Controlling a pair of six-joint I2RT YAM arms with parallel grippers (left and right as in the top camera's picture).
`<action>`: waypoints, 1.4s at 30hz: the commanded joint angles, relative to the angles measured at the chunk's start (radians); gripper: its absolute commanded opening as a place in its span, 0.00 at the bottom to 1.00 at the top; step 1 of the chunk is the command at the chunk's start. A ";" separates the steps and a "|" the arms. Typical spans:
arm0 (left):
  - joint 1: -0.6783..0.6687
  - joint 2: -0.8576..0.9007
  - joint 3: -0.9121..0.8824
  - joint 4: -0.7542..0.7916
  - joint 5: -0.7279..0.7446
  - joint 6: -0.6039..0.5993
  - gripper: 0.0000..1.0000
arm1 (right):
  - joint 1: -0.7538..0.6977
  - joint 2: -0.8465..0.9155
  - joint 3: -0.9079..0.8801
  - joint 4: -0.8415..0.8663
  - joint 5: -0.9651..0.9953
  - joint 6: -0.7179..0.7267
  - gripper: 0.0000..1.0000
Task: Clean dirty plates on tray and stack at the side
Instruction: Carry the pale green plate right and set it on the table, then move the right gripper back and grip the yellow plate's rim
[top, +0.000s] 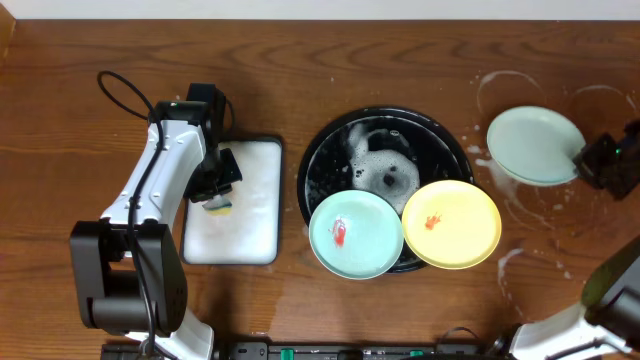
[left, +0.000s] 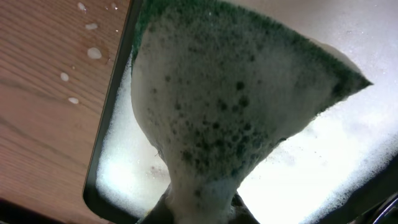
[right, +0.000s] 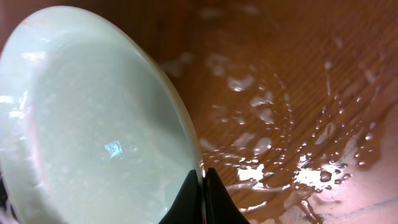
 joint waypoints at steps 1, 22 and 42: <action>0.003 0.004 0.004 -0.003 0.000 0.006 0.08 | -0.039 0.061 0.001 0.030 -0.055 0.018 0.01; 0.003 0.004 0.004 -0.003 0.000 0.006 0.08 | 0.369 -0.201 -0.032 -0.296 0.166 -0.078 0.49; 0.003 0.004 0.004 -0.003 0.000 0.006 0.08 | 0.471 -0.212 -0.376 -0.097 0.231 0.048 0.01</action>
